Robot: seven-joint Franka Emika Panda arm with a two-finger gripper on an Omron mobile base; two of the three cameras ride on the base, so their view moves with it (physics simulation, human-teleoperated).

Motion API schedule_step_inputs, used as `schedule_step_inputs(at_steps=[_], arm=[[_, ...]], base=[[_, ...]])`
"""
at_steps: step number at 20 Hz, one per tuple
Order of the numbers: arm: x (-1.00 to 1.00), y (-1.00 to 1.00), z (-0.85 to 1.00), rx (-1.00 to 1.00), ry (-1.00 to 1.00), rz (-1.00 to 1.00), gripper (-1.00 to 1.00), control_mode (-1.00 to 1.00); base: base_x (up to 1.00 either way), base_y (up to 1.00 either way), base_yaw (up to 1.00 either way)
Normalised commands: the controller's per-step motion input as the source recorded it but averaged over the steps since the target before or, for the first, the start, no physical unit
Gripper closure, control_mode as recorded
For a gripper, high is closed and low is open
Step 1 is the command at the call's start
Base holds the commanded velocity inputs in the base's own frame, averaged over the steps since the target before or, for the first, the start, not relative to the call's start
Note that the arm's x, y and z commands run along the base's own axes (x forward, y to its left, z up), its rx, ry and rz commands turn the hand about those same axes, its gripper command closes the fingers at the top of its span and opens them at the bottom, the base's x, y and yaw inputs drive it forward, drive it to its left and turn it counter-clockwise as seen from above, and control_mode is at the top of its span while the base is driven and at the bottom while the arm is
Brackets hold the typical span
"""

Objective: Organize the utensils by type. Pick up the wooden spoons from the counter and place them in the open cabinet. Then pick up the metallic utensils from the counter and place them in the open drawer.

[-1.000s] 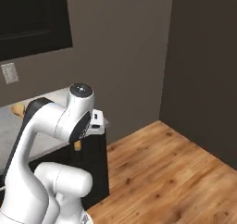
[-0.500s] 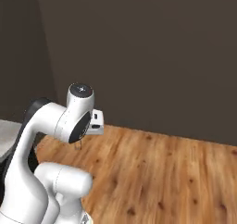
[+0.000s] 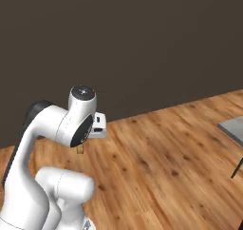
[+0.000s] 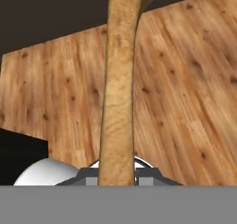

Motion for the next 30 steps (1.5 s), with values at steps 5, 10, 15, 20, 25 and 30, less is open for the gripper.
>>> schedule_step_inputs(at_steps=[5, 10, 15, 20, 25, 30], arm=[[0.00, 0.00, 0.00, 0.00, 0.00, 0.00, 1.00, 1.00], [0.00, 0.00, 0.00, 0.00, 0.00, 0.00, 1.00, 1.00], [0.00, 0.00, 0.00, 0.00, 0.00, 0.00, 1.00, 1.00], [0.00, 0.00, 0.00, 0.00, 0.00, 0.00, 1.00, 1.00], [0.00, 0.00, 0.00, 0.00, 0.00, 0.00, 1.00, 1.00], [0.00, 0.00, 0.00, 0.00, 0.00, 0.00, 1.00, 1.00]], base=[[0.00, 0.02, -1.00], [0.00, 0.01, -1.00], [0.19, 0.11, -0.89], [0.23, 0.09, -0.47], [0.00, 0.00, -0.02], [0.26, -0.15, -0.07]])
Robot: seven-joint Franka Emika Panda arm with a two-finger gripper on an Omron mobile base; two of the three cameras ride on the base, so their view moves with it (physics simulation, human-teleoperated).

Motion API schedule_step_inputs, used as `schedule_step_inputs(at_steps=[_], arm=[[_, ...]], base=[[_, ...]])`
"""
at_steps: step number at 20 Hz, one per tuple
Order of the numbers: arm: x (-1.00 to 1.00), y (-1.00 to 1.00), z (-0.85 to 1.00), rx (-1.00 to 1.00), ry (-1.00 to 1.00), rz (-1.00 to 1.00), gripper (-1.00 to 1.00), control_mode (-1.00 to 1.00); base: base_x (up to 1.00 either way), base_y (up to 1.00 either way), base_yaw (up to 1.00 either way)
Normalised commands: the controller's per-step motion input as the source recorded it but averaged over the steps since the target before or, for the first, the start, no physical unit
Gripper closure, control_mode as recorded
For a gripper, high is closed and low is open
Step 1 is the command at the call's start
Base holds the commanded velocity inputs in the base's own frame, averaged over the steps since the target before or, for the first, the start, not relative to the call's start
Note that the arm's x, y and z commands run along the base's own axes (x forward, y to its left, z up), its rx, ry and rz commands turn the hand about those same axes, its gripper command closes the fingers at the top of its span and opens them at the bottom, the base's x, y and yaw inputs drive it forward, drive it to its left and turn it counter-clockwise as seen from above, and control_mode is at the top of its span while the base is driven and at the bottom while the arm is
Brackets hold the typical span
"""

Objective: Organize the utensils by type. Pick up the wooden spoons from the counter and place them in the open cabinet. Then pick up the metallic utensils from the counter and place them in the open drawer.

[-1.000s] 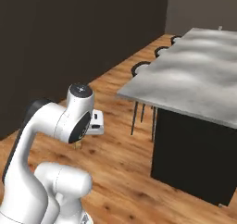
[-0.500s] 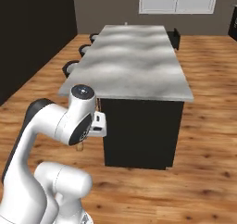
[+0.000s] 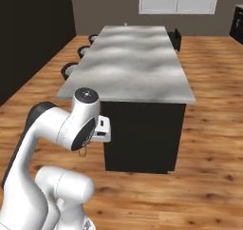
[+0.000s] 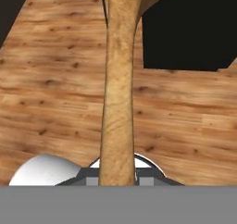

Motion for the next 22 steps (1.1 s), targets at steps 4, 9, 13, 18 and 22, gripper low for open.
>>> schedule_step_inputs(at_steps=[4, 9, 13, 18, 22], arm=[[0.00, 0.00, 0.00, 0.00, 0.00, 0.00, 1.00, 1.00], [0.00, 0.00, 0.00, 0.00, 0.00, 0.00, 1.00, 1.00], [0.00, 0.00, 0.00, 0.00, 0.00, 0.00, 1.00, 1.00], [0.00, 0.00, 0.00, 0.00, 0.00, 0.00, 1.00, 1.00], [0.00, 0.00, 0.00, 0.00, 0.00, 0.00, 1.00, 1.00]], base=[[0.32, -0.47, -0.16], [0.44, -0.62, -0.15], [0.54, -0.65, -0.03], [0.68, -0.67, 0.00], [0.66, -0.70, 0.00]])
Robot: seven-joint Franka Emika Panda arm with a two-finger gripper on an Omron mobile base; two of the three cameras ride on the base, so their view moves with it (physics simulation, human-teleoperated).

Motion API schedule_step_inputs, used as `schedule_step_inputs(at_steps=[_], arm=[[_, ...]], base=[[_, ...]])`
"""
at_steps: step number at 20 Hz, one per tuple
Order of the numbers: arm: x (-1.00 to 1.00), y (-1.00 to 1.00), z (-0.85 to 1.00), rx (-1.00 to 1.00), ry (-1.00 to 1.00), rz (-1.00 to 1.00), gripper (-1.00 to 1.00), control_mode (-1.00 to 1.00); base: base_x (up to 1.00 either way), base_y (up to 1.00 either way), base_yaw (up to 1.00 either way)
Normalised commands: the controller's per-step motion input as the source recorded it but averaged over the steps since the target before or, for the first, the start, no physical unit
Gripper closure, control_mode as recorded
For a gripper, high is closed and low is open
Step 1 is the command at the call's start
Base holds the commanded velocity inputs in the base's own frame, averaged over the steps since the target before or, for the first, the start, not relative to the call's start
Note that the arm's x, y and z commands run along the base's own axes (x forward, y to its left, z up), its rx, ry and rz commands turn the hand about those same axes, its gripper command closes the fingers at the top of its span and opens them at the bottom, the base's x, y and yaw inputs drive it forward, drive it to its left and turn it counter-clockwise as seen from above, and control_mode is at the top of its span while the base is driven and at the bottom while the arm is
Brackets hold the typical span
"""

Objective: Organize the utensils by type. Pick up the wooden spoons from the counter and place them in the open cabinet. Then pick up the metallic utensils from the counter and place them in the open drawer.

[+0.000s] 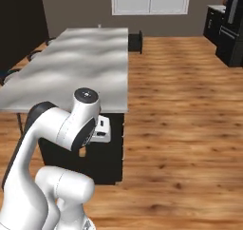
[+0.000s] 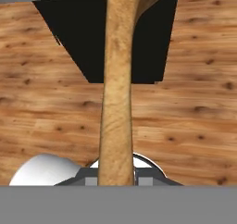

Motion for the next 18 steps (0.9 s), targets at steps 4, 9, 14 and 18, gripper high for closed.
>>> schedule_step_inputs(at_steps=[4, 9, 14, 18], arm=[[0.00, 0.00, 0.00, 0.00, 0.00, 0.00, 1.00, 1.00], [0.00, 0.00, 0.00, 0.00, 0.00, 0.00, 1.00, 1.00], [0.00, 0.00, 0.00, 0.00, 0.00, 0.00, 1.00, 1.00], [0.00, 0.00, 0.00, 0.00, 0.00, 0.00, 1.00, 1.00]], base=[[0.64, -0.71, 0.00], [0.60, -0.73, 0.00], [0.57, -0.73, 0.00], [0.63, -0.65, -0.02]])
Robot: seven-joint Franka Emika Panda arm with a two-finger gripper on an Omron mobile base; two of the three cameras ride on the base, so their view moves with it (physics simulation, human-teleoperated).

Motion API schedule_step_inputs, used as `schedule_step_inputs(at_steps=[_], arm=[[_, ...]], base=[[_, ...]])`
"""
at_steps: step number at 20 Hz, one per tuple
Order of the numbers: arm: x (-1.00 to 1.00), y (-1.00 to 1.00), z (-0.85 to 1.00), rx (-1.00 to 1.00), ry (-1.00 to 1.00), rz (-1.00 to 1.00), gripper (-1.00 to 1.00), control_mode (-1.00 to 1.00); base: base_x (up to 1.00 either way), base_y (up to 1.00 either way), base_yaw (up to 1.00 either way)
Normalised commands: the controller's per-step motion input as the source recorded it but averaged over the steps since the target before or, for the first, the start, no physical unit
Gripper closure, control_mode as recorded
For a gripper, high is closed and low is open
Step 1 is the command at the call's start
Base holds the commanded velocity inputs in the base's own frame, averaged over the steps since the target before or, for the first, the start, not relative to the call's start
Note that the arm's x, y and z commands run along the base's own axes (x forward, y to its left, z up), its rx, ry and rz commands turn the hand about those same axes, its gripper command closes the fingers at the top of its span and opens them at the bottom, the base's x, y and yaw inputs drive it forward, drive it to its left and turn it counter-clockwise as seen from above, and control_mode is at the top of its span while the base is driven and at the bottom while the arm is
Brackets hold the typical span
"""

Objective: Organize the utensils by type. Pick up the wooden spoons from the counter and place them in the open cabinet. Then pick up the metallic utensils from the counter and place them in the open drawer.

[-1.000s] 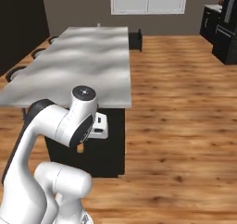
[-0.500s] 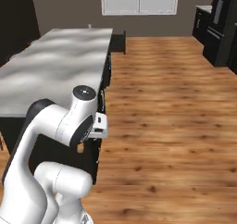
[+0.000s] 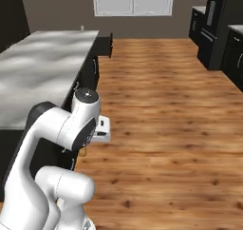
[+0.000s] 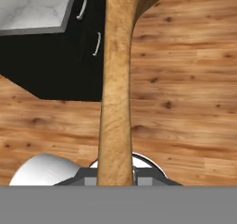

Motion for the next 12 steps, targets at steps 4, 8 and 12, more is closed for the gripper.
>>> schedule_step_inputs(at_steps=[4, 8, 12], arm=[[0.00, 0.00, 0.00, 0.00, 0.00, 0.00, 1.00, 1.00], [0.00, 0.00, 0.00, 0.00, 0.00, 0.00, 1.00, 1.00], [0.00, 0.00, 0.00, 0.00, 0.00, 0.00, 1.00, 1.00]], base=[[0.22, -0.29, -0.75], [0.02, -0.11, -1.00], [0.10, -0.09, -0.96]])
